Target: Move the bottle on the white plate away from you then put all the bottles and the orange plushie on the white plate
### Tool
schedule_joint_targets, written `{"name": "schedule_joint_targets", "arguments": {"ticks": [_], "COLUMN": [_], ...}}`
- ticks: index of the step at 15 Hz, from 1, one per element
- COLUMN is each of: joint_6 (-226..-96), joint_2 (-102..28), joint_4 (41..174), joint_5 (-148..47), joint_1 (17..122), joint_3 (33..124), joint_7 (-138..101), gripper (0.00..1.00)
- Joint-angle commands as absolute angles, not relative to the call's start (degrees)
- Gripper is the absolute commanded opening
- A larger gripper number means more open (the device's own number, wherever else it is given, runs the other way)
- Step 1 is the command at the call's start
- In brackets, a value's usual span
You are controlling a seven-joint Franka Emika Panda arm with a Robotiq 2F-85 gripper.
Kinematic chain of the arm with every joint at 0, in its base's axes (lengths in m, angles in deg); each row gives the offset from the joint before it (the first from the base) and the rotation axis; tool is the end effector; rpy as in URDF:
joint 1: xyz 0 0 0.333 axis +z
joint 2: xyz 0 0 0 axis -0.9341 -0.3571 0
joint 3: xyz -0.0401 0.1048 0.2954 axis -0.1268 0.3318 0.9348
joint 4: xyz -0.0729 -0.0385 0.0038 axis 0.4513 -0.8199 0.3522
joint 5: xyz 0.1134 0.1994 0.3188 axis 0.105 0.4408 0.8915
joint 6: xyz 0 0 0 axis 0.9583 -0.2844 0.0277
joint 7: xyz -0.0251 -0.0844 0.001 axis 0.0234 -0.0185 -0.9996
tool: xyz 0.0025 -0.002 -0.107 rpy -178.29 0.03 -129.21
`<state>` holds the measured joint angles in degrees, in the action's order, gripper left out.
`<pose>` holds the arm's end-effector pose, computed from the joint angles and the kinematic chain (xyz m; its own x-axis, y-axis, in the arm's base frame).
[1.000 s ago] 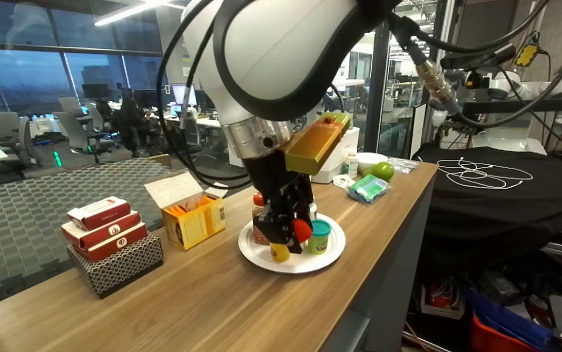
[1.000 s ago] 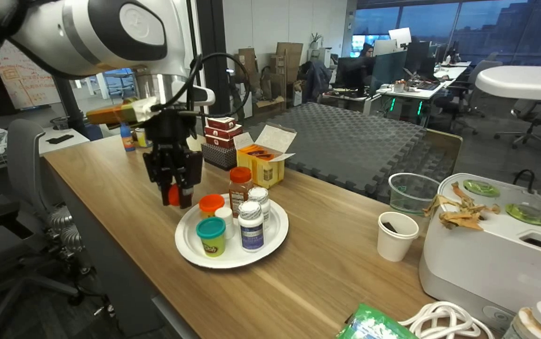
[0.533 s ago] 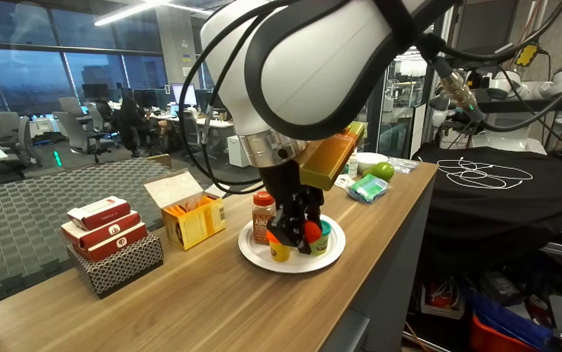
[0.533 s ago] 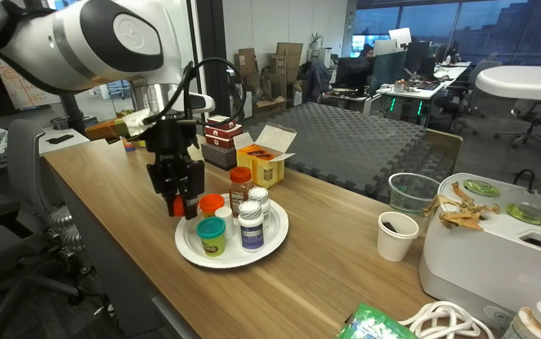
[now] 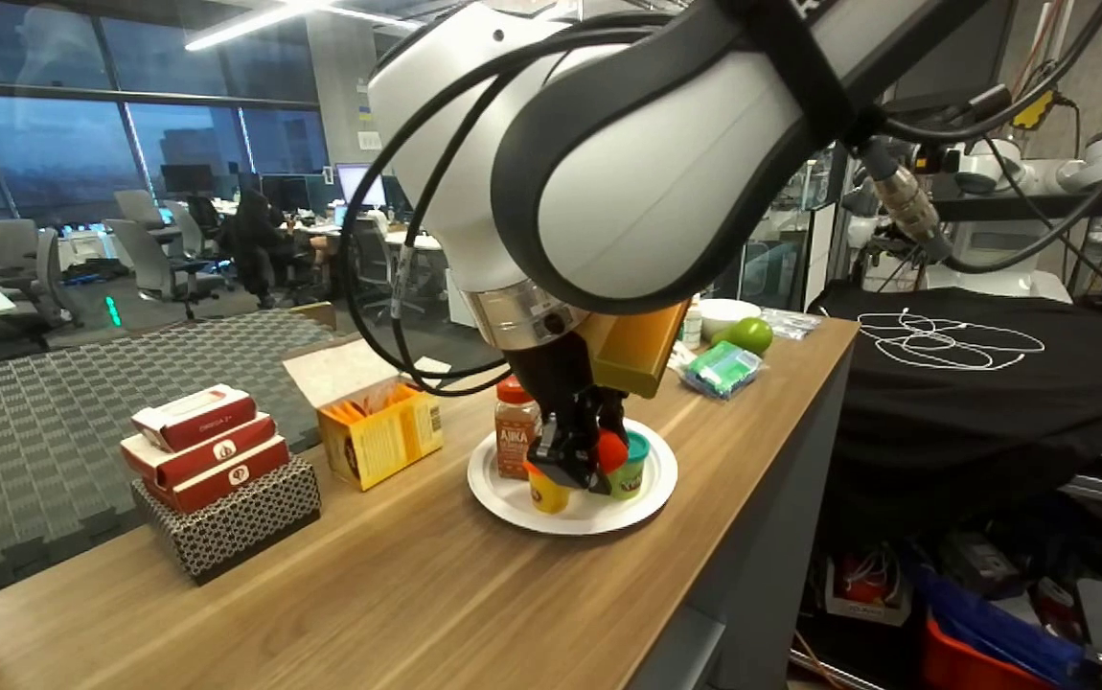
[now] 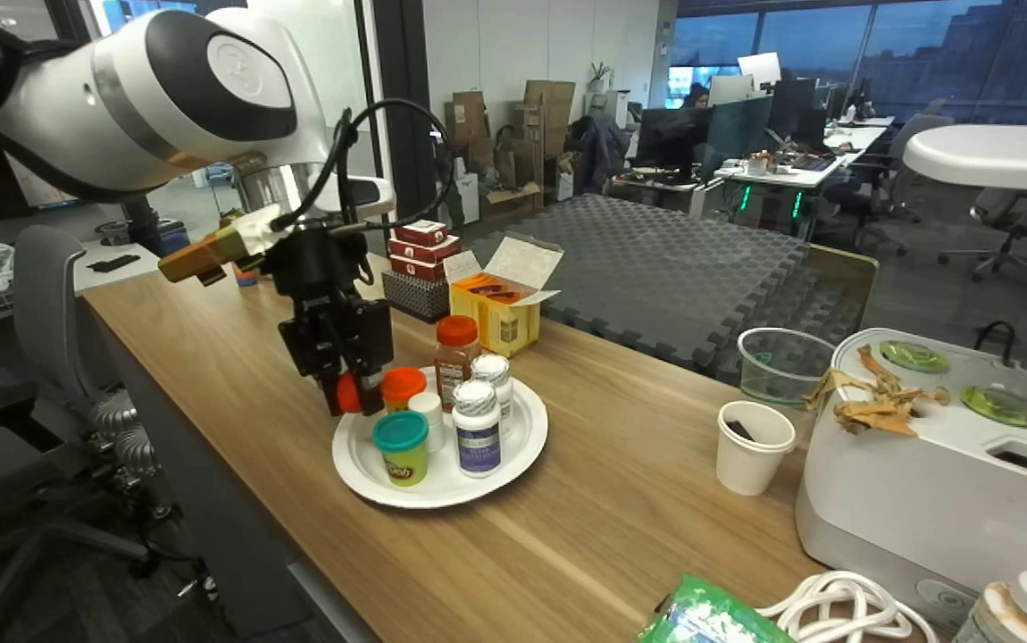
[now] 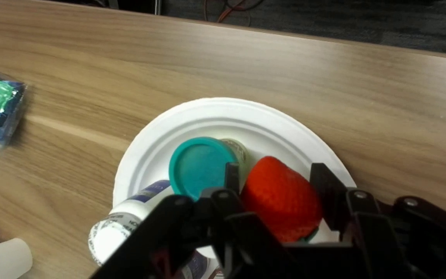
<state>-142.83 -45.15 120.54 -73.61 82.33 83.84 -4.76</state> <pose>0.6041 0.1297 0.2832 0.9756 0.1596 -0.1507 0.2074 -0.8951 0.3947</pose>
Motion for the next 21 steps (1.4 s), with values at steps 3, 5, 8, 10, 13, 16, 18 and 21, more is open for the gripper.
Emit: {"name": "schedule_joint_targets", "arguments": {"ticks": [3, 5, 8, 10, 13, 16, 18, 21], "joint_6": [-142.6, -142.7, -142.9, -143.2, -143.0, -138.9, -136.0, -130.8], "joint_2": [-45.4, -45.5, -45.4, -45.2, -44.6, -42.8, -39.6, -34.6], "joint_4": [120.7, 120.8, 120.8, 120.9, 121.1, 120.6, 120.6, 119.1], "joint_5": [-77.2, -77.8, -78.3, -78.6, -79.2, -77.0, -70.6, -65.5], "joint_1": [83.7, 84.0, 84.3, 84.5, 84.9, 85.1, 83.4, 83.3], "joint_3": [83.5, 83.5, 83.5, 83.5, 83.7, 84.9, 87.5, 89.0], "joint_7": [-3.7, -3.4, -3.0, -2.7, -2.8, -5.3, -11.4, -13.4], "gripper": [0.74, 0.82, 1.0, 1.0, 1.0, 1.0, 1.0, 1.0]}}
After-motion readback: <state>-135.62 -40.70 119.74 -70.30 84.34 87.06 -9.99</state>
